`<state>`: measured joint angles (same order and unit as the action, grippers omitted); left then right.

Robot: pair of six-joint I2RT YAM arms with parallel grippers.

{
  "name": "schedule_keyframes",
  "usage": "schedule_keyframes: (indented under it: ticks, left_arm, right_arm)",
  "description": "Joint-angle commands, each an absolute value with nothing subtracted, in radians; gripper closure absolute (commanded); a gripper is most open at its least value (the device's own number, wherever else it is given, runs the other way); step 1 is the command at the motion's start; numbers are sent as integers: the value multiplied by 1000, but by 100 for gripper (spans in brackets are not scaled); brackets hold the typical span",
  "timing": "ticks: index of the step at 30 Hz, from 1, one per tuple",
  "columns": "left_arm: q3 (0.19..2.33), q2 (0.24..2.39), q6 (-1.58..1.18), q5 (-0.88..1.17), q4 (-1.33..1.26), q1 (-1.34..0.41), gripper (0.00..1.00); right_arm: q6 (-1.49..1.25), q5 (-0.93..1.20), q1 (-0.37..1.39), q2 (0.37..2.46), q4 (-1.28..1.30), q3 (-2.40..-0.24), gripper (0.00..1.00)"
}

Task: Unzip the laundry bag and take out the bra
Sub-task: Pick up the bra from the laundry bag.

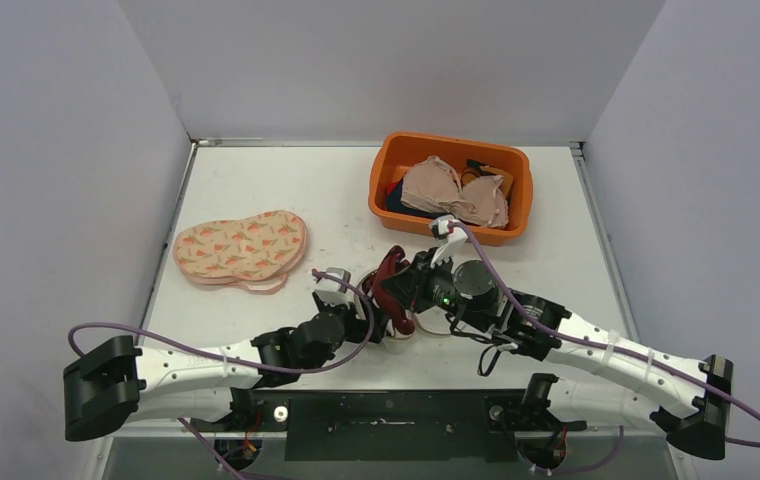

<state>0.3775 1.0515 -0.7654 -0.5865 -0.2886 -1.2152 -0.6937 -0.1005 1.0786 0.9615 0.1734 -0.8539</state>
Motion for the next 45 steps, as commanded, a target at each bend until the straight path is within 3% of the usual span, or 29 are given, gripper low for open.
schedule_keyframes:
  ticks: [1,4,12,22,24,28,33,45]
  left_arm:
    - [399,1058,-791,-637,-314,-1217,25]
    - [380,1058,-806,-644,-313,-1210,34]
    - [353,1073,-839,-635,-304,-1184,44]
    - [335,1086,-846,-582,-339,-1158,66]
    - [333,1085,-844,-568,-349,-1157,74]
    - [336,1078,-846,-547,-341,-1157,100]
    - [328,1056,-862,-545,-311,-1156,100]
    - [309,1022,-911,-533,-261,-1153,100]
  right_arm:
    - [-668,-93,1070,904,127,-905,95]
    - [-655,-89,1068,889,133,-925,95]
    - [-633,-82,1068,852,143,-969,95]
    - [-585,-73,1068,834,204,-1029,95]
    - [-577,-61,1068,828,207,-1024,95]
    - [-535,8,1066,820,218,-1035,95]
    - [-475,93,1066,766,183,-1036,95]
    - [-379,-29,1066,719,264,-1122,95]
